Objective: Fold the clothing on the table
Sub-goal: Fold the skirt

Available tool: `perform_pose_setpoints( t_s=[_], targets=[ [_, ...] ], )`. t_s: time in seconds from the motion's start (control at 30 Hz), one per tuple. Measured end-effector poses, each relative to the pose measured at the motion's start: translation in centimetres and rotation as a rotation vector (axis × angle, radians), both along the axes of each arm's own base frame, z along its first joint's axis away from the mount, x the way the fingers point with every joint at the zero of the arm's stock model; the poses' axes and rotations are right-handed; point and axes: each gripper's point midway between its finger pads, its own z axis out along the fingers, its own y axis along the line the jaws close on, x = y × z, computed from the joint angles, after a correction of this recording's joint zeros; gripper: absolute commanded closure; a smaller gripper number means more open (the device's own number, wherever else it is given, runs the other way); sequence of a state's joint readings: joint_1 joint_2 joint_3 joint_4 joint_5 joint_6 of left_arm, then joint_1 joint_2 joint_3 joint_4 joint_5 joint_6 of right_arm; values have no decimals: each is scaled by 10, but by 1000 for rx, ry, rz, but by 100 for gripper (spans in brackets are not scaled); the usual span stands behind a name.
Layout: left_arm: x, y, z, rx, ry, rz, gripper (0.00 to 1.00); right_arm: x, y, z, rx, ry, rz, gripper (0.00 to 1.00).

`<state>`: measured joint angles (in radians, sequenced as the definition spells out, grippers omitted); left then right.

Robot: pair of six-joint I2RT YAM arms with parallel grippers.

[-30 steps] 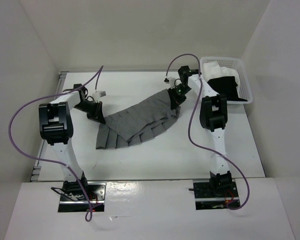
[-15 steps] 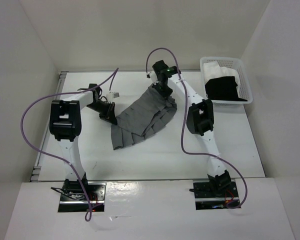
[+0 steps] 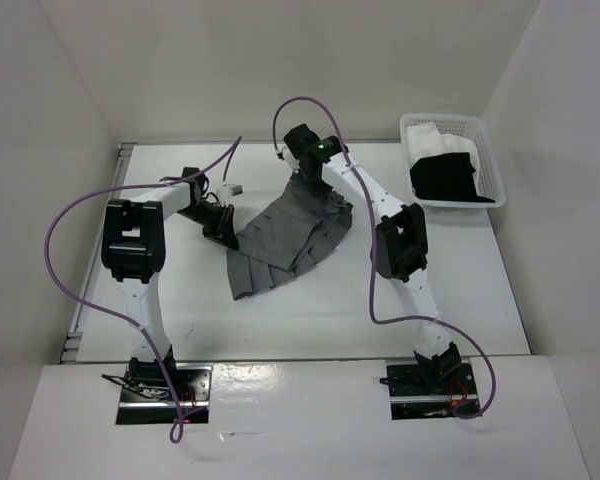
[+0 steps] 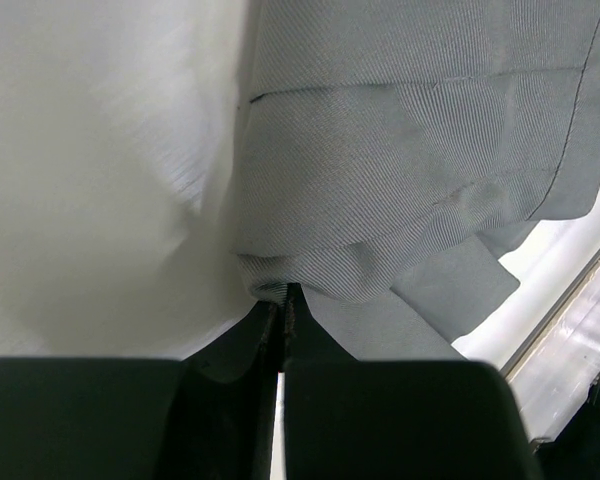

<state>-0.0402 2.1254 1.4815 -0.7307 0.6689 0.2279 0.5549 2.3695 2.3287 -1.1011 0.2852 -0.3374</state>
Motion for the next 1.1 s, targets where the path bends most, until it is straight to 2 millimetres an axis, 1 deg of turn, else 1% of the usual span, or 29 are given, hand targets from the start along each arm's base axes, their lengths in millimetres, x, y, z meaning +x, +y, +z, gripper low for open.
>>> perform_pose_setpoints(
  t_s=[0.13, 0.2, 0.27, 0.43, 0.77, 0.93, 1.0, 1.03, 1.1],
  targets=[
    [-1, -3, 0, 1, -1, -8, 97, -18, 27, 30, 18, -52, 62, 100],
    [-2, -5, 0, 1, 0, -13, 97, -25, 40, 40, 33, -69, 92, 100],
    [-2, -7, 0, 1, 2, -15, 97, -33, 52, 47, 50, -74, 122, 100],
    [-3, -8, 0, 5, 12, -6, 97, -52, 79, 45, 95, -38, 194, 100],
    [-3, -8, 0, 7, 14, -2, 97, -80, 117, 50, 186, 18, 301, 100],
    [-3, -8, 0, 8, 15, -2, 97, -102, 135, 45, 204, 69, 364, 100],
    [-3, -8, 0, 8, 15, -1, 97, -110, 140, 42, 204, 91, 388, 98],
    [-3, -8, 0, 8, 15, -1, 97, -114, 143, 40, 202, 103, 402, 96],
    [-3, -8, 0, 8, 15, -1, 97, -122, 147, 38, 201, 123, 422, 96]
  ],
)
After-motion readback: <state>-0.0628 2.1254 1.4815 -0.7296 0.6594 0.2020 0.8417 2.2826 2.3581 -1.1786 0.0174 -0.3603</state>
